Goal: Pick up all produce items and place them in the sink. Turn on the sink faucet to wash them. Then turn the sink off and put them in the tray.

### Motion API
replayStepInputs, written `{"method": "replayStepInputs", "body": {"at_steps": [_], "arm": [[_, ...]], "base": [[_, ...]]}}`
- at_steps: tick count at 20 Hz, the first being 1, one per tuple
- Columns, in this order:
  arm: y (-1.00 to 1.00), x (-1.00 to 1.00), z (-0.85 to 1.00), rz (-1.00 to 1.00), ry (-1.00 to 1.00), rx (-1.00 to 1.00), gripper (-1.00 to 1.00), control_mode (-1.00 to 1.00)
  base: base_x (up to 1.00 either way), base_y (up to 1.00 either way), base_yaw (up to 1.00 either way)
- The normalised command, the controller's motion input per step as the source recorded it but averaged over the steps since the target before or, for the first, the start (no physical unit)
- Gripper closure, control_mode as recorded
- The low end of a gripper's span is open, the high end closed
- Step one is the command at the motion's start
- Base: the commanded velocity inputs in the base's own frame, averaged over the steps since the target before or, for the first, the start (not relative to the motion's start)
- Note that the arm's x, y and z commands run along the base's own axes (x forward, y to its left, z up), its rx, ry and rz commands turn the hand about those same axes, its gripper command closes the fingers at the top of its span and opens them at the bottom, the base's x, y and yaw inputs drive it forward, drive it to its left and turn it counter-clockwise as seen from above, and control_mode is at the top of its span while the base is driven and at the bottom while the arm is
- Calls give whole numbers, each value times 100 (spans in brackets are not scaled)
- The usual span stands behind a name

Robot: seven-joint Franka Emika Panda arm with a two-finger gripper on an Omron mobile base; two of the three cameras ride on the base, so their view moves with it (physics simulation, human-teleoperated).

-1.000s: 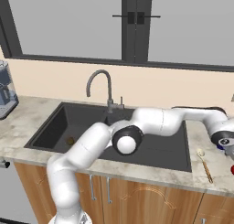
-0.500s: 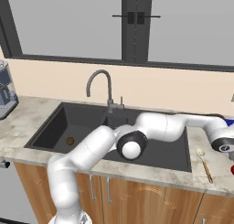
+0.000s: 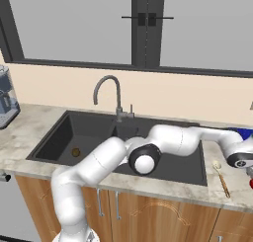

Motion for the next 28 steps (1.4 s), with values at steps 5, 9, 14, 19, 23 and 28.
{"method": "replayStepInputs", "body": {"at_steps": [5, 9, 14, 19, 23, 28], "arm": [[-12, 0, -31, -6, 0, 0, 100, -100], [-6, 0, -9, -5, 0, 0, 100, -100], [6, -21, 35, 0, -7, -2, 100, -100], [70, -32, 54, 0, -3, -3, 100, -100], [100, -32, 36, 0, 0, -4, 100, -100], [100, -24, 19, 0, 0, -11, 100, -100]], "base": [[0, 0, 0], [0, 0, 0], [0, 0, 0], [0, 0, 0], [0, 0, 0], [0, 0, 0]]}}
